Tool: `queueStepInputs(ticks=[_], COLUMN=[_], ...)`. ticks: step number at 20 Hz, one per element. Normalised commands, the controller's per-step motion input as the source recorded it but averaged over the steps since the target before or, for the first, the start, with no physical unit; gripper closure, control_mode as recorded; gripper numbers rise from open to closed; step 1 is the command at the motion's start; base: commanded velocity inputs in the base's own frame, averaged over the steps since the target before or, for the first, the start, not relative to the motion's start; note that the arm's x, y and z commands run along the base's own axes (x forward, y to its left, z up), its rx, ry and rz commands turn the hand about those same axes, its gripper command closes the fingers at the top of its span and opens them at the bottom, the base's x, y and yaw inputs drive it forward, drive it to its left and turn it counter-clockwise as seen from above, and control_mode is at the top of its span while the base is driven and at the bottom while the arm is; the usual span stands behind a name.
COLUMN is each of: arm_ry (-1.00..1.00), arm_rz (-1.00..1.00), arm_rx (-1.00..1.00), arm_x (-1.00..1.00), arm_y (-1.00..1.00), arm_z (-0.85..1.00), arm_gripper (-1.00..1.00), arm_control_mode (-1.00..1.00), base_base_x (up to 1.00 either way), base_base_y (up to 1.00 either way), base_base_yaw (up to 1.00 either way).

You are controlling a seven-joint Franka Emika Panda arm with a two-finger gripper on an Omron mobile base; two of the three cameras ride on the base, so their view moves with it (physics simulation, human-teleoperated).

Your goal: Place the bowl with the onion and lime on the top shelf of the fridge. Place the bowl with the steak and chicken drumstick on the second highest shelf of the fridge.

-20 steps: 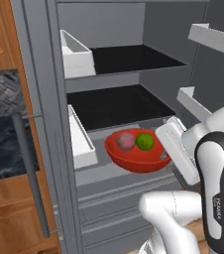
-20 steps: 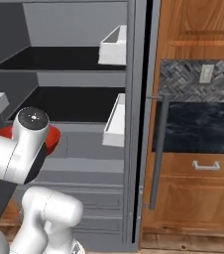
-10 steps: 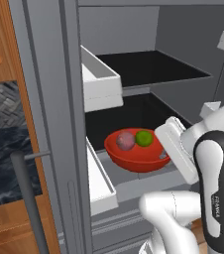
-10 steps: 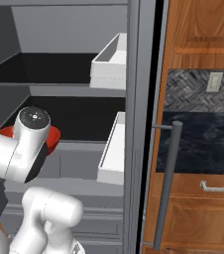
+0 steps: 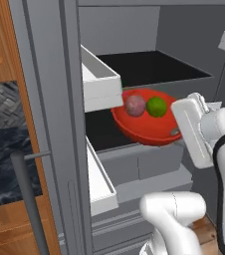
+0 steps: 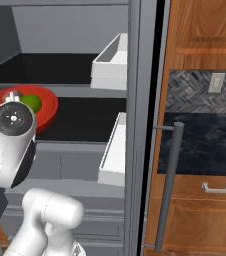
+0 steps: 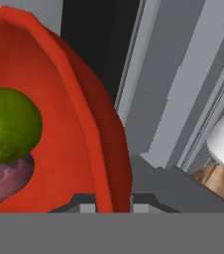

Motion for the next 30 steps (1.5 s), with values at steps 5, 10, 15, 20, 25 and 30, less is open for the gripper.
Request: queueStepInputs(ticks=[5,10,15,20,25,30], arm_ry=[-0.09,-0.01,-0.04,-0.05,-0.06,-0.01], arm_rz=[-0.09,-0.07,0.00,0.00,-0.02,-0.06], arm_rx=[0.00,0.00,-0.03,-0.07,-0.02,0.00], arm_x=[0.33,0.99,0.96,0.94,1.00,1.00], arm_y=[0.17,0.24,0.02,0.00,0.06,0.17], arm_z=[1.00,0.73,0.07,-0.32,-0.08,0.00], arm_gripper=[1.00,1.00,1.00,1.00,1.00,1.00], arm_control_mode=[-1.00,-1.00,-1.00,-1.00,-1.00,-1.00], base_base_x=[0.00,0.00,0.00,0.00,0.00,0.00], base_base_y=[0.00,0.00,0.00,0.00,0.00,0.00], base_base_yaw=[0.00,0.00,0.00,0.00,0.00,0.00])
